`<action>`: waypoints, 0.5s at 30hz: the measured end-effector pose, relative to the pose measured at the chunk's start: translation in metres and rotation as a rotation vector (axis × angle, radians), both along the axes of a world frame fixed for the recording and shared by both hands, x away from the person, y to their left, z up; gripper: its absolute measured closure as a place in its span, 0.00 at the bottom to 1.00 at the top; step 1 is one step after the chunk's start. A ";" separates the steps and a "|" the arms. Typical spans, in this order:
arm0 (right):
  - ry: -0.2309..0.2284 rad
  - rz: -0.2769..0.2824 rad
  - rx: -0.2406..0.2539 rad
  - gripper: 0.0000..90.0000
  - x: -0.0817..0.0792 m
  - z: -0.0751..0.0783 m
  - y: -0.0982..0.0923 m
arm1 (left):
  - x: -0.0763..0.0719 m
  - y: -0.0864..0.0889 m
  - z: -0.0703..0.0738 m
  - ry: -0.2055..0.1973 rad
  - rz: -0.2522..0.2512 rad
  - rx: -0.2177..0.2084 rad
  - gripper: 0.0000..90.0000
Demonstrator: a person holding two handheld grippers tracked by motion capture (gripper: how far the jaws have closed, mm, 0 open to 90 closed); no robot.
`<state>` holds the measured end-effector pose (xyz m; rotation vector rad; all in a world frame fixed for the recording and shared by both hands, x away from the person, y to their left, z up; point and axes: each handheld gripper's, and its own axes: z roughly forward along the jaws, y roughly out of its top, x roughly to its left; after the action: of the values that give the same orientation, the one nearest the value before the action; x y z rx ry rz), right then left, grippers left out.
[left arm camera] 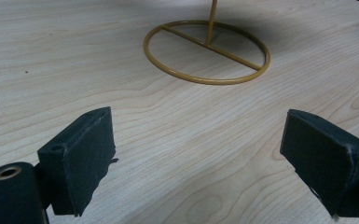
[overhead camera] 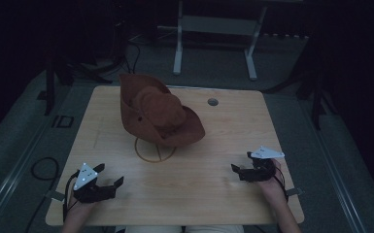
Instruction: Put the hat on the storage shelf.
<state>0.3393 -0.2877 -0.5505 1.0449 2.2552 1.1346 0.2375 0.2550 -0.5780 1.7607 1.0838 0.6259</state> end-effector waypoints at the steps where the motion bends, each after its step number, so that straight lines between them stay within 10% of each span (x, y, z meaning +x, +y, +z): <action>1: -0.005 -0.009 -0.002 0.15 -0.002 -0.001 -0.002 | 0.000 0.000 0.000 -0.001 0.000 0.001 0.12; 15: -0.027 -0.051 -0.017 0.14 -0.017 -0.013 -0.022 | -0.002 0.000 0.000 -0.006 0.000 -0.004 0.12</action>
<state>0.3223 -0.3100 -0.5631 1.0676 2.2005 1.0998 0.2357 0.2547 -0.5782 1.7538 1.0800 0.6284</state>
